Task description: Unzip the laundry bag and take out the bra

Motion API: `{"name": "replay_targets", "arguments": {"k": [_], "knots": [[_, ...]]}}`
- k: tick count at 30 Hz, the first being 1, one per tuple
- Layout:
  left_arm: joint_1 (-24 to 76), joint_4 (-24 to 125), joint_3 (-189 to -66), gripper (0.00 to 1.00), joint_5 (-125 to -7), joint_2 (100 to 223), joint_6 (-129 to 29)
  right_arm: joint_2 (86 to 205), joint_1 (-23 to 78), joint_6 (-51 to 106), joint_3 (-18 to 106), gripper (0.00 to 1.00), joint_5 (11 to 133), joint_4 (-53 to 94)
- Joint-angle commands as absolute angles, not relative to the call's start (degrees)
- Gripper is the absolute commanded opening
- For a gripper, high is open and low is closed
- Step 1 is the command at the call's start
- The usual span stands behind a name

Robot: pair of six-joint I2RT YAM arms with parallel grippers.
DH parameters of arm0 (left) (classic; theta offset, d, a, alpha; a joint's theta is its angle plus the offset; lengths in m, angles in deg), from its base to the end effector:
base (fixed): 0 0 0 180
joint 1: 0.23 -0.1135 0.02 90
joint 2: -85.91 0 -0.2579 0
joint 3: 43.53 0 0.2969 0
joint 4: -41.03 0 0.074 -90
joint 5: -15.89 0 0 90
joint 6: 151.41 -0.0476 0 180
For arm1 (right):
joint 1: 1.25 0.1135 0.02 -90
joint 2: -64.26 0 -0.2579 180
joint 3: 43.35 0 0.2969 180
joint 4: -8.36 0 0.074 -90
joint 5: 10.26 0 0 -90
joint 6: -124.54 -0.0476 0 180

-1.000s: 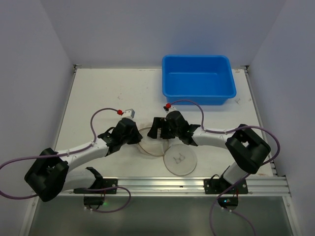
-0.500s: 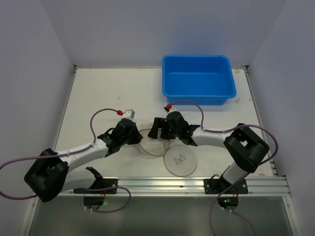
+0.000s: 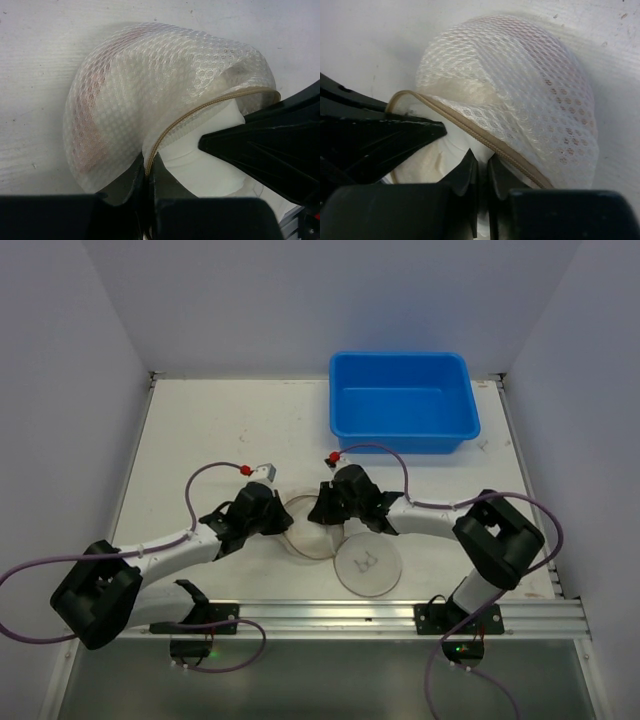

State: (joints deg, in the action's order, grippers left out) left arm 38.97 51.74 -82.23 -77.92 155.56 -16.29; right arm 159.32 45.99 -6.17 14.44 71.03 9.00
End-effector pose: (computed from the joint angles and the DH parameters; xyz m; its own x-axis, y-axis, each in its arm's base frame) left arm 0.2157 -0.1718 0.1219 -0.7831 -0.2737 -0.5585 0.0528 0.8654 -0.4982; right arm 0.2490 0.2799 0.1162 -0.8425 0.0385 -0.5374 -0.3395 0.7364 0.5851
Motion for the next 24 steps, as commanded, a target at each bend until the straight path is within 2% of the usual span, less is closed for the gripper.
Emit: {"name": "replay_targets", "arguments": {"k": [1, 14, 24], "knots": [[39.9, 50.4, -82.2, 0.06, -74.5, 155.1, -15.5, 154.1, 47.1, -4.7, 13.7, 0.0, 70.3, 14.1], [39.7, 62.0, -86.6, 0.11, -78.1, 148.4, -14.5, 134.1, 46.9, 0.6, 9.8, 0.0, 66.6, 22.7], [39.1, 62.3, -87.3, 0.11, -77.9, 151.2, -15.4, 118.9, 45.2, 3.0, 8.5, 0.0, 58.1, 25.0]]}}
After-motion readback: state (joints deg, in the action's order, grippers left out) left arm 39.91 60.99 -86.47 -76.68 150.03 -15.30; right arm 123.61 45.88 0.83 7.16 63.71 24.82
